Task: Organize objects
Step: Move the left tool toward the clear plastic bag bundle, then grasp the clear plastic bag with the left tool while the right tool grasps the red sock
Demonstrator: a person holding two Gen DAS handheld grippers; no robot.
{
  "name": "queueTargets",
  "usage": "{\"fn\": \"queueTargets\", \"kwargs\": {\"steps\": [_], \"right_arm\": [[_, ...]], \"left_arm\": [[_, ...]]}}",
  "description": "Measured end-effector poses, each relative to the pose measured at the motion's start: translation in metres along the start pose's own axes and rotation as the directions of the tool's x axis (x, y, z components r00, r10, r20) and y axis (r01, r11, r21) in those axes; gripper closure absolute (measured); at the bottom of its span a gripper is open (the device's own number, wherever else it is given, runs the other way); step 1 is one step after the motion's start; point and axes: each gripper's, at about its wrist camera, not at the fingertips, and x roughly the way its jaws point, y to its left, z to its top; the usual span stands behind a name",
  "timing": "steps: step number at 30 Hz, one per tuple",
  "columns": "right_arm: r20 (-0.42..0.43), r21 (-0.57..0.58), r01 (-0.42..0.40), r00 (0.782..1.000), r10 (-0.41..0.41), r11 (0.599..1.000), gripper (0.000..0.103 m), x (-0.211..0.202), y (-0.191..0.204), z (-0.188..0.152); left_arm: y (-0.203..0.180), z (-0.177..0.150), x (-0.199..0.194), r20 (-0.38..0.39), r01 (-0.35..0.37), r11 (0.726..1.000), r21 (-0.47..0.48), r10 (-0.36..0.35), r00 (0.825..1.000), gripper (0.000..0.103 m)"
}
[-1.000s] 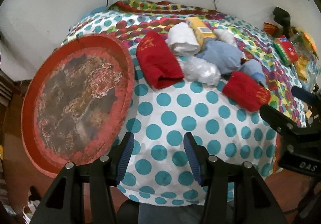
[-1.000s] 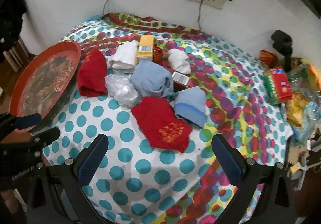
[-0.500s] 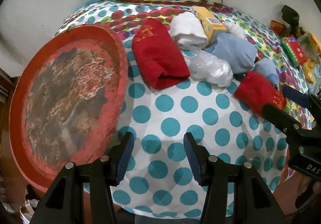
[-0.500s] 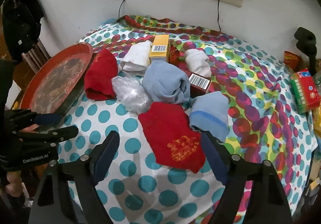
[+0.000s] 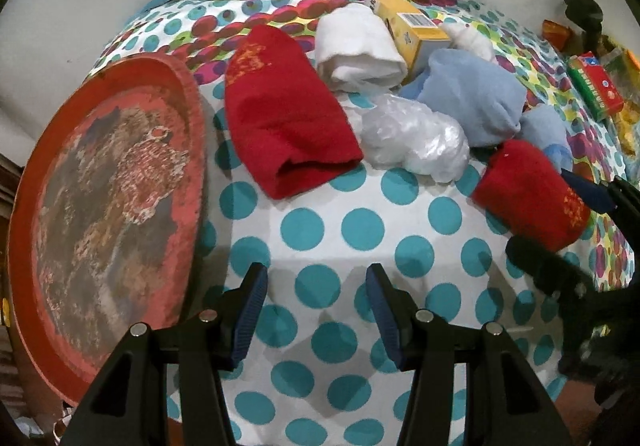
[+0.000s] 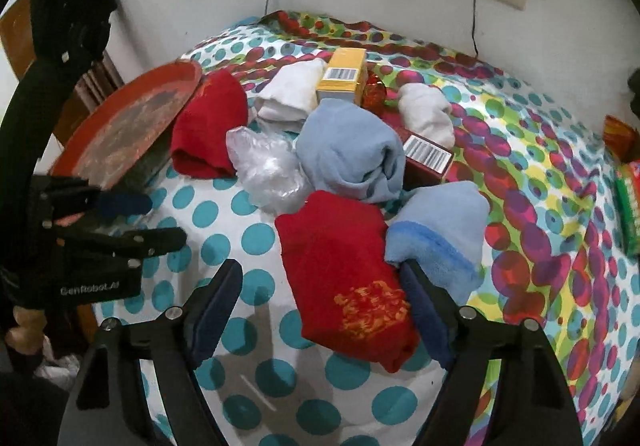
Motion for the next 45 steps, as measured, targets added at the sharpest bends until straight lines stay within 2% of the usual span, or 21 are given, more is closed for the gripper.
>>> {"fn": "queueTargets", "kwargs": {"steps": [5, 8, 11, 15, 18, 24, 28, 30, 34, 35, 36, 38, 42, 44, 45], "right_arm": [[0.002, -0.078, 0.083, 0.997, -0.083, 0.993, 0.06, -0.001, 0.006, -0.01], [0.019, -0.023, 0.063, 0.998, -0.063, 0.998, 0.067, -0.011, -0.005, -0.016], [0.031, 0.032, 0.039, 0.999, -0.04, 0.999, 0.067, -0.019, -0.012, -0.022], [0.046, 0.062, 0.016, 0.999, -0.019, 0.998, 0.067, -0.027, -0.011, -0.032], [0.051, 0.059, 0.005, 0.999, -0.008, 0.998, 0.067, -0.031, -0.008, -0.036], [0.055, 0.043, -0.021, 0.998, 0.019, 0.999, 0.065, -0.036, -0.005, -0.04], [0.063, 0.036, -0.043, 0.997, 0.041, 0.998, 0.062, -0.04, -0.003, -0.041], [0.076, 0.027, -0.053, 0.996, 0.05, 0.998, 0.057, -0.044, -0.001, -0.043], [0.091, 0.007, -0.085, 0.992, 0.084, 0.996, 0.054, -0.051, 0.002, -0.046], [0.092, -0.003, -0.086, 0.992, 0.085, 0.996, 0.05, -0.052, 0.003, -0.047], [0.096, -0.006, -0.075, 0.993, 0.075, 0.997, 0.042, -0.052, 0.002, -0.048], [0.104, -0.01, -0.059, 0.993, 0.059, 0.998, 0.036, -0.051, 0.001, -0.047], [0.106, -0.012, -0.032, 0.994, 0.033, 0.999, 0.036, -0.044, 0.001, -0.041], [0.094, -0.017, -0.018, 0.995, 0.02, 1.0, 0.036, -0.038, 0.002, -0.039], [0.086, -0.02, -0.015, 0.996, 0.016, 1.0, 0.042, -0.035, 0.003, -0.039]], "left_arm": [[-0.004, 0.01, 0.004, -0.004, 0.038, 0.999, -0.005, -0.038, 0.999, 0.05], [-0.01, 0.017, 0.004, 0.004, 0.077, 0.997, 0.0, -0.077, 0.997, 0.05], [-0.017, 0.026, 0.005, 0.013, 0.121, 0.993, 0.014, -0.121, 0.993, 0.05], [-0.028, 0.038, 0.009, 0.018, 0.141, 0.99, 0.023, -0.141, 0.99, 0.05], [-0.033, 0.049, 0.017, 0.019, 0.118, 0.993, 0.022, -0.119, 0.993, 0.05], [-0.049, 0.063, 0.022, 0.033, 0.065, 0.994, 0.091, -0.068, 0.997, 0.05], [-0.054, 0.064, 0.015, 0.054, 0.102, 0.988, 0.113, -0.109, 0.993, 0.05], [-0.056, 0.064, 0.013, 0.047, 0.129, 0.984, 0.123, -0.136, 0.99, 0.05], [-0.059, 0.068, 0.011, 0.047, 0.144, 0.981, 0.127, -0.151, 0.987, 0.05], [-0.06, 0.069, 0.011, 0.044, 0.146, 0.981, 0.13, -0.153, 0.987, 0.05], [-0.062, 0.071, 0.012, 0.041, 0.143, 0.98, 0.137, -0.15, 0.988, 0.05], [-0.066, 0.072, 0.013, 0.041, 0.131, 0.979, 0.159, -0.139, 0.989, 0.05], [-0.08, 0.075, 0.02, 0.042, 0.083, 0.968, 0.236, -0.095, 0.995, 0.05], [-0.085, 0.076, 0.025, 0.032, 0.081, 0.964, 0.254, -0.092, 0.995, 0.05], [-0.085, 0.076, 0.024, 0.045, 0.086, 0.963, 0.257, -0.1, 0.994, 0.05]]}}
